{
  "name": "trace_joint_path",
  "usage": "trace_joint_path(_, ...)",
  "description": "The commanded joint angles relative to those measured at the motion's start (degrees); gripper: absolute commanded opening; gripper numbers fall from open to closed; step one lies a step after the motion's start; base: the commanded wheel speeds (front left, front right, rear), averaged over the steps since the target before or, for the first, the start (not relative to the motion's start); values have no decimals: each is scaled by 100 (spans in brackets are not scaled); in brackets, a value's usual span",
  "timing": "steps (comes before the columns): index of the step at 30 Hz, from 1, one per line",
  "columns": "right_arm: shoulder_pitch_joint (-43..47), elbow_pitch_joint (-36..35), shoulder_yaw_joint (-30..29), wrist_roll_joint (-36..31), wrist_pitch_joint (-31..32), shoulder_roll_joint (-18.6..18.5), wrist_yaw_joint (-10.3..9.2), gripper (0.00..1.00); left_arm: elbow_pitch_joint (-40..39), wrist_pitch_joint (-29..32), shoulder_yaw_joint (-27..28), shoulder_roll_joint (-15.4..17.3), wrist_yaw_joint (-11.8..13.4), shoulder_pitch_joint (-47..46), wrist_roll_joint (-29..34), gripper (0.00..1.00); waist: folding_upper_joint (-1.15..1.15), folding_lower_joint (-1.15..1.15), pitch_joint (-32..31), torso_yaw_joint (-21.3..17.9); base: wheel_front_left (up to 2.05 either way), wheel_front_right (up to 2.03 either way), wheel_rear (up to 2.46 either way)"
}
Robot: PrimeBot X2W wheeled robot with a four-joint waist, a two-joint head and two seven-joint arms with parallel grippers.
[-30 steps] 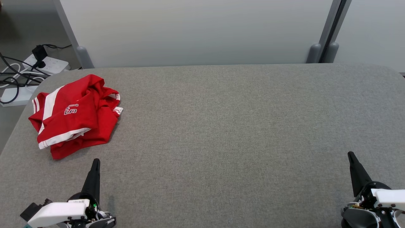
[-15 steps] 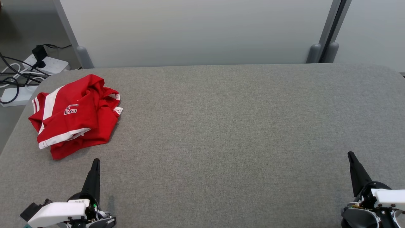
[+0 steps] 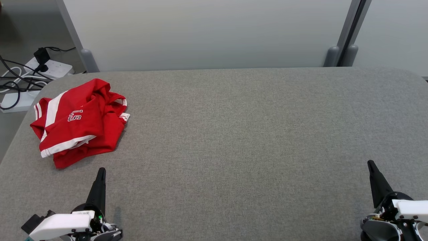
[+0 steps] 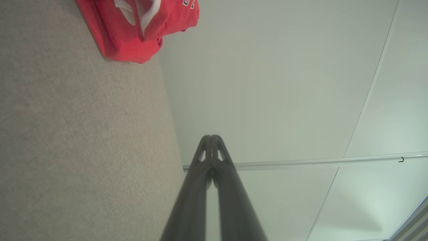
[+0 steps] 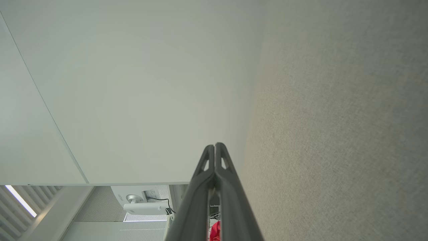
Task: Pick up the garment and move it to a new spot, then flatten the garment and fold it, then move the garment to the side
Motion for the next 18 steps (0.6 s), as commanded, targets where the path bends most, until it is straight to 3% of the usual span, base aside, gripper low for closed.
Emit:
trace_joint_path(1,-92,-172,88,67,41,-62,26,0,-158,42,183,111,-47,-330,-23,0,0,0,0,0,0,0,0)
trace_joint_path(15,-92,-172,88,67,41,-62,26,0,-158,42,183,111,-47,-330,-23,0,0,0,0,0,0,0,0)
trace_joint_path(16,-1,2,0,0,0,0,0,100,1,0,0,-1,0,0,0,100,0,0,0,0,0,0,0)
trace_joint_path(18,29,112,26,-4,-2,31,-1,100,119,-5,-6,-52,3,53,2,100,0,0,1,0,0,0,0)
